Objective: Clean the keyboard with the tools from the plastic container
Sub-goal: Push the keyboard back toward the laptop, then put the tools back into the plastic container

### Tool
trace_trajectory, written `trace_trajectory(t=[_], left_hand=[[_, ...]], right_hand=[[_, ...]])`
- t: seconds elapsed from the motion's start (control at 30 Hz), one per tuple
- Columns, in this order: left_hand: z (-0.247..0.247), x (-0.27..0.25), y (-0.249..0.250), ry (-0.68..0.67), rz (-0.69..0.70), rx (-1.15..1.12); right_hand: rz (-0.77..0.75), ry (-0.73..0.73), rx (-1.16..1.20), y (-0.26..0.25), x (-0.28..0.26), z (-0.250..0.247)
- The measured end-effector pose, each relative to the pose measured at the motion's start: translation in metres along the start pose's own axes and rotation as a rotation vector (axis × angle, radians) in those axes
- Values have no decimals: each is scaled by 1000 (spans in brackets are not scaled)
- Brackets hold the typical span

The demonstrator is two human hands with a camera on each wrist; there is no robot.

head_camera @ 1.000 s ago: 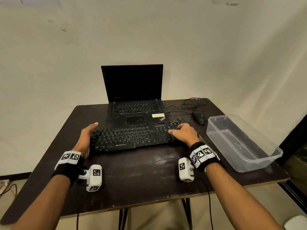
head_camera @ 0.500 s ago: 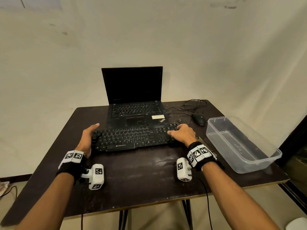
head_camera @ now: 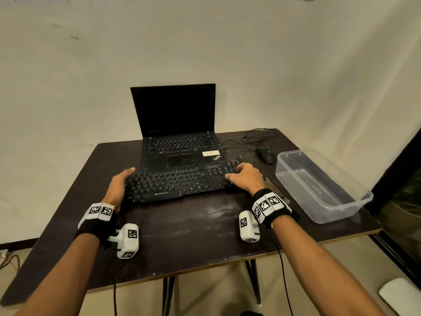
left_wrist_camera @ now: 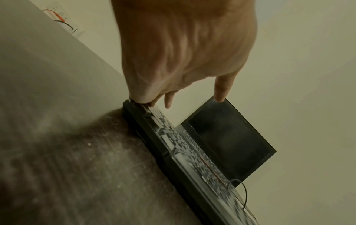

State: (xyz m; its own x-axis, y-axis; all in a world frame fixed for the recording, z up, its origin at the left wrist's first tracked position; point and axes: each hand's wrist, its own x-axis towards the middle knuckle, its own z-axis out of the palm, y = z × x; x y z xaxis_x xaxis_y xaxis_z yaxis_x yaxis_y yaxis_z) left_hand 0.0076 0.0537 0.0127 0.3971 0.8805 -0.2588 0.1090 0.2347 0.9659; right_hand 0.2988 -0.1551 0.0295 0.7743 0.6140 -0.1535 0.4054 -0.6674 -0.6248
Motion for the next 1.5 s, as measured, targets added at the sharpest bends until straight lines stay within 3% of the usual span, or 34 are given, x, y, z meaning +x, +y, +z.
trace_trajectory(t=[0.53, 0.7, 0.77, 0.83, 0.93, 1.07, 1.23, 1.3, 1.5], left_hand=[[15, 2, -1, -22, 5, -28], [4, 20, -10, 0, -10, 19], [-4, 39, -20, 95, -9, 108], [2, 34, -21, 253, 120, 322], [45, -16, -8, 313, 375, 482], [107, -45, -12, 68, 566, 567], [211, -67, -21, -418, 696, 926], [248, -75, -23, -548, 725, 1059], [322, -79, -21, -542, 679, 1205]], right_hand=[[-46, -24, -15, 15, 2, -4], [-45, -23, 8, 14, -4, -5], [-75, 15, 14, 16, -16, -9], [-135, 96, 34, 24, -36, -14], [-191, 258, 65, 52, -73, -23], [-150, 417, -11, 101, -110, -38], [-123, 438, -142, 136, -140, -40], [-113, 432, -172, 144, -142, -39], [-159, 364, -238, 154, -133, -29]])
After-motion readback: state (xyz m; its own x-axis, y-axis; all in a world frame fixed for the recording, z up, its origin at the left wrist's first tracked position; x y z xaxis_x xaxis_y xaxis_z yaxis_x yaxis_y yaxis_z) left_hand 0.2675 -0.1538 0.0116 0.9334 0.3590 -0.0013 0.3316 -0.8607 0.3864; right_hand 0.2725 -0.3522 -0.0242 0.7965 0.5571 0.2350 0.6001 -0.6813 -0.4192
